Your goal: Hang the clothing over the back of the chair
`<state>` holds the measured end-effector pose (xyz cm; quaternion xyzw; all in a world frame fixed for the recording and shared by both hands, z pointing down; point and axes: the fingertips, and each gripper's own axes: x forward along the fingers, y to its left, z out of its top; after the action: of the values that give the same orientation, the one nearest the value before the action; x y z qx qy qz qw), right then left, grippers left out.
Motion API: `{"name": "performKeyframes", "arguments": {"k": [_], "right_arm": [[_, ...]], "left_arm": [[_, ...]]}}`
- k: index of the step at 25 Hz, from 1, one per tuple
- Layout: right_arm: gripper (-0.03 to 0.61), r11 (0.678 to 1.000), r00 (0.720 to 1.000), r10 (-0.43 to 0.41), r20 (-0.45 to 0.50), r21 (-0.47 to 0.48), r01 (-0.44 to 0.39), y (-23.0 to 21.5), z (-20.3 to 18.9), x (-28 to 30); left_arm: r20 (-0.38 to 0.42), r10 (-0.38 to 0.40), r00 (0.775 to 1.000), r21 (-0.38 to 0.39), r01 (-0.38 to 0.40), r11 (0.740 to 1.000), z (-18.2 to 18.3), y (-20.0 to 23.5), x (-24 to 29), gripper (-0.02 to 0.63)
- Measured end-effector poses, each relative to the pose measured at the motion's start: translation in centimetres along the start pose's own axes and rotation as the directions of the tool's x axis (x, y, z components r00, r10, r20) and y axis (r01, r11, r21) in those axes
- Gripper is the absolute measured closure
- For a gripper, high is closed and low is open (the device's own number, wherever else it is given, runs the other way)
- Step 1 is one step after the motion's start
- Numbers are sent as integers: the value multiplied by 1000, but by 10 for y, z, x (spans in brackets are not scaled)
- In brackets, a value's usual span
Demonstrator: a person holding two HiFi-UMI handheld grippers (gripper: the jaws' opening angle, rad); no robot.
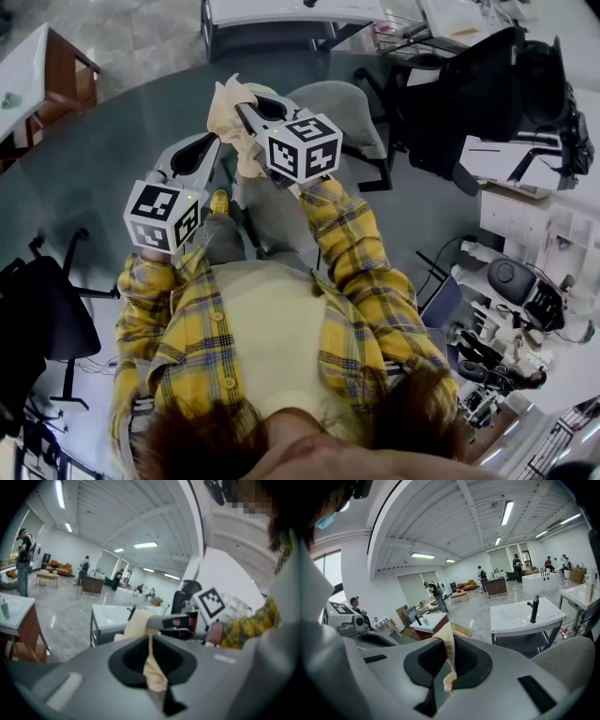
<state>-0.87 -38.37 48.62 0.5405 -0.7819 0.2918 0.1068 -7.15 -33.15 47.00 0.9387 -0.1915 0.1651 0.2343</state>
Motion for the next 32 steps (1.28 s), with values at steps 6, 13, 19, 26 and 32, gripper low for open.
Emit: {"name": "performKeyframes", "arguments": {"k": [6, 13, 19, 26, 32], "right_arm": [[560, 999, 996, 30, -84, -12, -31, 4, -25, 9], [554, 999, 991, 44, -129, -15, -47, 4, -42, 7], [485, 997, 984, 52, -170, -39, -60, 7, -57, 1], [462, 984, 971, 37, -238, -158, -76, 11, -74, -10], [429, 951, 960, -28, -277, -302, -60, 8, -87, -22]], "left_arm": [[-2, -3, 1000, -4, 3, 1000, -2, 3, 1, 603], [-14, -10, 1000, -1, 10, 1000, -2, 2, 5, 603], [-26, -14, 1000, 1, 14, 1000, -6, -1, 7, 603], [-43, -15, 999, -4, 15, 1000, -13, -6, 7, 603], [-58, -10, 998, 1, 10, 1000, -20, -13, 9, 603]]}}
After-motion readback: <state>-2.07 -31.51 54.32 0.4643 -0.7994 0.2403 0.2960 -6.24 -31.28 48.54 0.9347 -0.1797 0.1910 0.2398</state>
